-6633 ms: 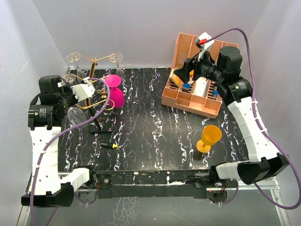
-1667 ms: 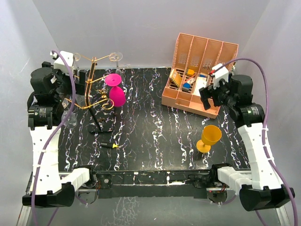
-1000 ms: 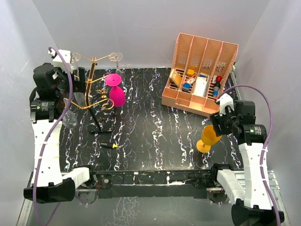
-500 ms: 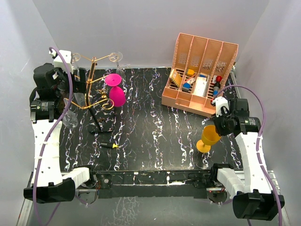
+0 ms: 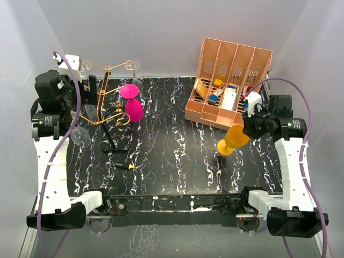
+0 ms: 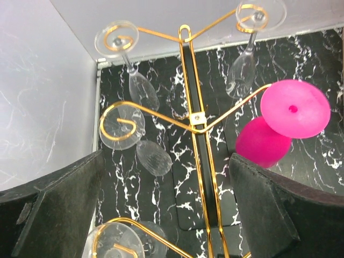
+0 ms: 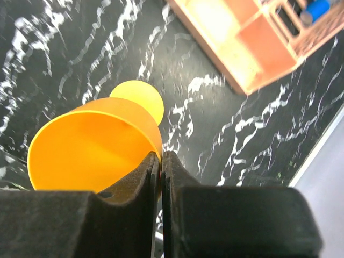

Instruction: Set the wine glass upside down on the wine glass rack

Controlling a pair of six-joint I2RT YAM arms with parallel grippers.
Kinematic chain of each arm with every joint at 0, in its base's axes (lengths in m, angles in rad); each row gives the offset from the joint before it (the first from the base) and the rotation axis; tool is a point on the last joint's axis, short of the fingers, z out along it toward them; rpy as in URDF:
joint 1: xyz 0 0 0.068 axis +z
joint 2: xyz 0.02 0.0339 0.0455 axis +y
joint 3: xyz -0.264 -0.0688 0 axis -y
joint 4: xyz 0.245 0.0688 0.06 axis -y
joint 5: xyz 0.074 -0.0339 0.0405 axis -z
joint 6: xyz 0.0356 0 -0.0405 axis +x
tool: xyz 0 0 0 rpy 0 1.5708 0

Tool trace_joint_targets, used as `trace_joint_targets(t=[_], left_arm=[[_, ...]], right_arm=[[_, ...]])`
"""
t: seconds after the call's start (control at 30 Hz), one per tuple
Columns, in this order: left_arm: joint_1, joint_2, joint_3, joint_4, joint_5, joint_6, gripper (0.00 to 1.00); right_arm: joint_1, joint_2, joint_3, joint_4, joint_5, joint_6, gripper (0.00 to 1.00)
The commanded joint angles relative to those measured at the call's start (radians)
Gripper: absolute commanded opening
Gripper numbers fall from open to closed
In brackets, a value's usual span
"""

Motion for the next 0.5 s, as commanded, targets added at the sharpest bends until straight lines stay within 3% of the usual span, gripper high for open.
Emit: trace_joint_targets(t=[0.0,0.17,0.33,0.47], left_arm=[[0.008,0.020,0.126,-0.024,0.077,0.004,0.97],[0.005,0.116,0.242,-0.042,0.286,-0.080,0.94],[-0.033,0.238,0.401,-0.077,0.277,-0.111,0.94],[-0.063,0.284,0.418,-0.038,0.286,-0.159,0.94]], right_arm=[[-0.004,0.056,0.164,0.005,-0.200,-0.043,0.08],[-0.005,0.159,0.354,0.087,-0.326,0.017,0.08],[-0.002,0.267,0.522,0.267,-0.395,0.160,0.08],[0.006,0.334,0.584,0.442,-0.430,0.299,0.08]])
